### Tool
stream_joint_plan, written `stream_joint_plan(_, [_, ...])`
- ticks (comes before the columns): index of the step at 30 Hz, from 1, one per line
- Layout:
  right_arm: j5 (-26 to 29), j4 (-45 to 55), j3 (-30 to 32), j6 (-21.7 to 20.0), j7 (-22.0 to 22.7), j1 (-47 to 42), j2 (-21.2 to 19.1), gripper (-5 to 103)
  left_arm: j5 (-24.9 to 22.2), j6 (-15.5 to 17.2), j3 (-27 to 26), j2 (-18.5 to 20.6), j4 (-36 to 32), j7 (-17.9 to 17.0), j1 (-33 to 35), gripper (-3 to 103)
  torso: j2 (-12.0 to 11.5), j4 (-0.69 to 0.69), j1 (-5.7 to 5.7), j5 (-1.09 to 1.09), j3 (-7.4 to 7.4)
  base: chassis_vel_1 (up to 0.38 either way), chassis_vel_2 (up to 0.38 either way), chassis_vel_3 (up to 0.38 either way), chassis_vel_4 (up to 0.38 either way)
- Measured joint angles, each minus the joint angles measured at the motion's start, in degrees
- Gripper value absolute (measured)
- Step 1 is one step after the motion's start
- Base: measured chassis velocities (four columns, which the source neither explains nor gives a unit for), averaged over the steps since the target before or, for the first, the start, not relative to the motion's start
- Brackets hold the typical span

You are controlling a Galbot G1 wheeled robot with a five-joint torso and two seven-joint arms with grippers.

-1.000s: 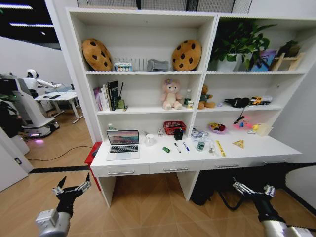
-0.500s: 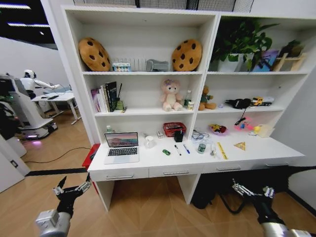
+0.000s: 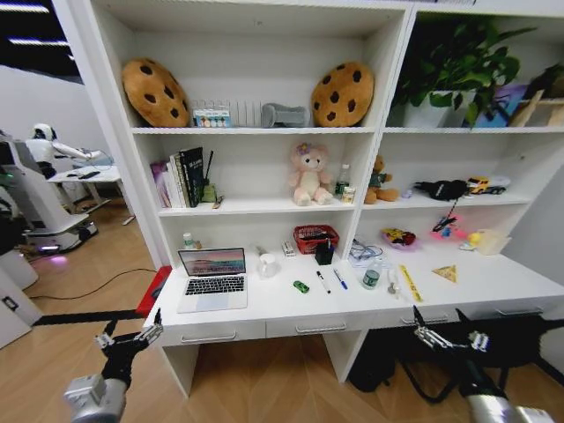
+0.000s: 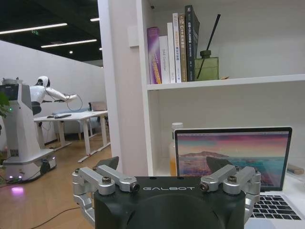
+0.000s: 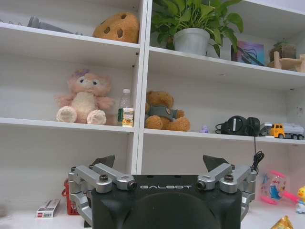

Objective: Organize the objects on the table.

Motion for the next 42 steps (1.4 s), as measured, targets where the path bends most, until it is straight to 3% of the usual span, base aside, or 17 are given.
stream_joint_plan(25, [-0.5,0.2,-0.4,0.0,-0.1,0.2,1.2,100,0.1,-0.1,0.3,-0.2,0.3,0.1,-0.3,102,0.0,0.02,0.01,0.02,0.01,-0.181,0.173,0.181,-0.177])
stream_joint_plan(27, [-0.8,0.1,-0.9,1.0,0.3,0.5,1.9,100,0.1,-0.1,0.3,-0.2,0.3,0.0,-0.4,96,0.0,0.0,0.0,-0.01,0.0,-0.153,0.168,0.167,-0.173])
stream_joint_plan(35, [-1.1,-0.3,-0.9,1.3,0.5,0.8,1.4,100,0.1,0.7,0.3,-0.2,-0.2,-1.3,-0.4,103,0.0,0.01,0.04,0.0,0.02,-0.098,0.086,0.094,-0.088])
stream_joint_plan(38, [-1.0,-0.5,-0.8,1.3,0.9,0.8,1.3,100,0.8,0.4,0.3,-0.3,-0.3,-1.5,-0.3,90,0.0,0.01,-0.02,0.0,0.0,0.0,0.0,0.0,0.0])
stream_joint_plan(40, [-1.1,-0.6,-0.8,1.3,1.0,0.9,1.3,100,1.0,0.3,0.3,-0.3,-0.3,-1.5,-0.3,90,0.0,-0.01,-0.02,0.0,0.0,0.0,0.0,0.0,0.0])
stream_joint_plan(42, [-1.1,-0.9,-0.8,1.3,1.1,1.0,1.4,100,1.4,0.3,0.4,-0.4,-0.3,-1.4,-0.1,79,0.0,-0.01,-0.03,0.0,-0.01,0.026,-0.041,-0.053,0.017])
